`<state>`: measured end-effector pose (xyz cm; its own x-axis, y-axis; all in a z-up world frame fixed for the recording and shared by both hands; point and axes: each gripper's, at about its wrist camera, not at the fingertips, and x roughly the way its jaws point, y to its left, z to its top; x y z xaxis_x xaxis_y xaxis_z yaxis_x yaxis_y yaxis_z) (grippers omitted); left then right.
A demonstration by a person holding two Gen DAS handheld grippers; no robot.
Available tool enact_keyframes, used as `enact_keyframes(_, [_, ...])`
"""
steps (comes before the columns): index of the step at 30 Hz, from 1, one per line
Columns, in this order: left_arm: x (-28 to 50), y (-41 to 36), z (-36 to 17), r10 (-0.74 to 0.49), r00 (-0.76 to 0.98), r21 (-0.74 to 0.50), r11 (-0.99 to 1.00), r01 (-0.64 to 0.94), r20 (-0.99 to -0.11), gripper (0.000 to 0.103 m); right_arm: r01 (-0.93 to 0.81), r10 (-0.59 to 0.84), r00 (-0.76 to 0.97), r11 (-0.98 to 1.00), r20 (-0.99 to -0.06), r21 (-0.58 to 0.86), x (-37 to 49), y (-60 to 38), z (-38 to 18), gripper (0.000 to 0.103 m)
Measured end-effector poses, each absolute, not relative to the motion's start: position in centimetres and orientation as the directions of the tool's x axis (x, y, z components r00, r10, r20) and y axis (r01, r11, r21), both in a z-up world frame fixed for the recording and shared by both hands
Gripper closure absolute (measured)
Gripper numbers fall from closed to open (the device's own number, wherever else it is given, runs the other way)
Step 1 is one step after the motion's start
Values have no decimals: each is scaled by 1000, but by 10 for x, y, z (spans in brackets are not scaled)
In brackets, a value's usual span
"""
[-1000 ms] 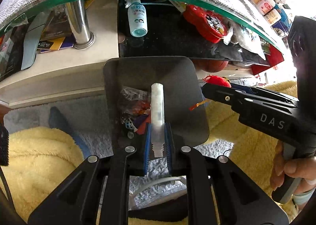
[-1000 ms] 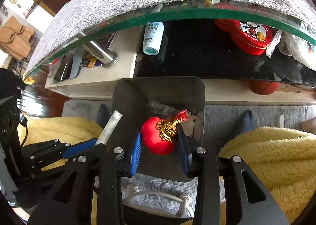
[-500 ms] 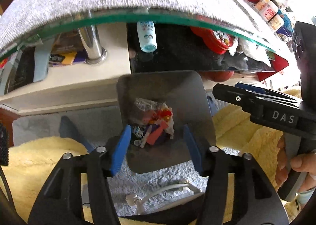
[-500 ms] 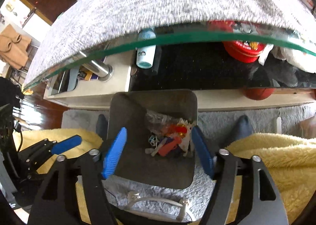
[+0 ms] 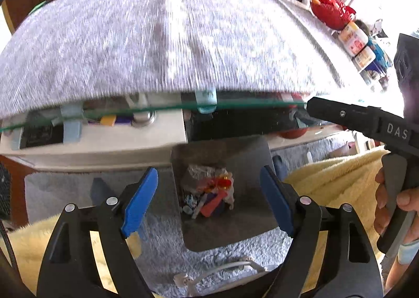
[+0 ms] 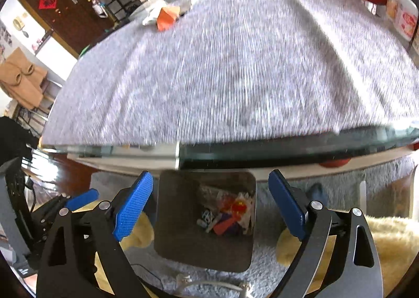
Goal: Collect trash
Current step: 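Move both open tools back toward the white packet and orange paper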
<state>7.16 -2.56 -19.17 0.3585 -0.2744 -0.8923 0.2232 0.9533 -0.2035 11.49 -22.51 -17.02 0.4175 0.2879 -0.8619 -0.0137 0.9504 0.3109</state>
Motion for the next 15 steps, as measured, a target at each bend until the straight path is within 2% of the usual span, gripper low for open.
enact_keyframes(15, [161, -26, -151, -240, 449, -155, 964, 218, -861, 27, -31, 240, 480, 966, -844, 258, 201, -229, -141, 12])
